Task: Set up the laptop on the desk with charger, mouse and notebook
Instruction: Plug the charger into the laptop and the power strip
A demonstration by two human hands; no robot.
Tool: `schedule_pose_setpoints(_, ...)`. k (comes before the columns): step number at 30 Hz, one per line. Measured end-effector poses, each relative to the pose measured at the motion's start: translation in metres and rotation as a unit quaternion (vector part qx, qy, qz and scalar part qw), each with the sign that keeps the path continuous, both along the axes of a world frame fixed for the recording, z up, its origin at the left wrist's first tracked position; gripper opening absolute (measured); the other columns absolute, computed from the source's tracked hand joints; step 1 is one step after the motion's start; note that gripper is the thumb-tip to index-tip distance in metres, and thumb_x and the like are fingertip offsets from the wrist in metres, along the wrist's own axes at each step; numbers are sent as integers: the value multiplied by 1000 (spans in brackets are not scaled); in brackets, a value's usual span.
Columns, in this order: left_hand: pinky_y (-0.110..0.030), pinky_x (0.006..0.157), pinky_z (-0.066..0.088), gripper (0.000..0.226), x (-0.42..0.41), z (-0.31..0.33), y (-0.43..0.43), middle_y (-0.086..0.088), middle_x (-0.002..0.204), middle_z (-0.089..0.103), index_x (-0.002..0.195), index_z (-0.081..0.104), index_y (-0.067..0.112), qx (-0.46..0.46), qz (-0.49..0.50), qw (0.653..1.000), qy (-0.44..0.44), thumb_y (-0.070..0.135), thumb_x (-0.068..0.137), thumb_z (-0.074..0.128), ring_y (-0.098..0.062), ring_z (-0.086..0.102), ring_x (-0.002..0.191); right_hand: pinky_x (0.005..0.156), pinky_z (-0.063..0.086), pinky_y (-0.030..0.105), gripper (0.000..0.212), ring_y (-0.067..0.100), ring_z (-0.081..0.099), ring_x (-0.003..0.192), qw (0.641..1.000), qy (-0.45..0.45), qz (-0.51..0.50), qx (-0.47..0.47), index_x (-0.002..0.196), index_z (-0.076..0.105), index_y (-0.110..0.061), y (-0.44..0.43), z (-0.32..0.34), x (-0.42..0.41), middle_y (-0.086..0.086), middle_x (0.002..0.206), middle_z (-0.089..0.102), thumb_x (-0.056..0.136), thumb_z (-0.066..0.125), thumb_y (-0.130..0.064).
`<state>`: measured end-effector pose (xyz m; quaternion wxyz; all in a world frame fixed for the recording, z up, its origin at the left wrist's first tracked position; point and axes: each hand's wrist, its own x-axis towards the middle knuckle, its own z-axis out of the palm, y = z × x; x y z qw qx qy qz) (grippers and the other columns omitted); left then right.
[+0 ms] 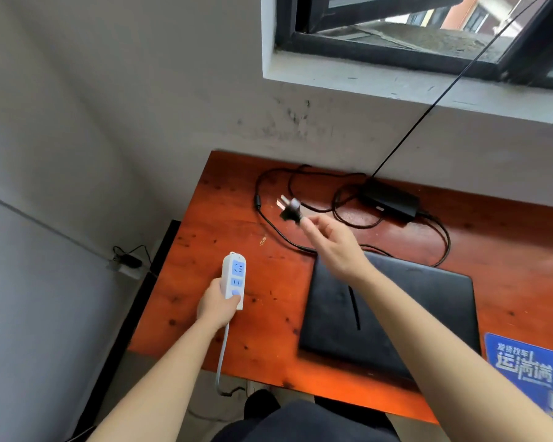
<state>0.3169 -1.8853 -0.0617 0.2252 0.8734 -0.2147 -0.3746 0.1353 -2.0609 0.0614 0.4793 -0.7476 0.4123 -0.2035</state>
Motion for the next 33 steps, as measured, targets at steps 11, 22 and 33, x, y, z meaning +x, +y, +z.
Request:
schedule_pose_setpoints(11, -19, 61, 51, 50, -16, 26, 3, 11, 92, 68, 103, 56, 24, -166, -1, 986, 23, 30, 68, 90, -6, 67, 79, 69, 42, 25, 42, 5, 59, 76, 976, 172, 127, -33, 126, 58, -41, 57, -59, -34, -16, 87, 65, 93, 54, -67)
schedule_pose_setpoints(22, -19, 53, 51, 47, -28, 52, 7, 20, 81, 63, 98, 46, 33, -151, -85, 977, -126, 48, 71, 82, -1, 65, 70, 63, 38, 19, 27, -3, 54, 69, 986, 116, 119, -13, 116, 67, -30, 58, -55, -29, -29, 71, 58, 106, 47, -45)
schedule_pose_setpoints(33, -23, 52, 49, 49, -32, 56, 9, 9, 82, 67, 111, 53, 29, -155, -118, 962, -191, 46, 74, 79, -14, 64, 67, 71, 49, 38, 30, 16, 59, 79, 969, 184, 143, -80, 115, 66, -30, 58, -45, -27, -4, 83, 63, 104, 46, -50)
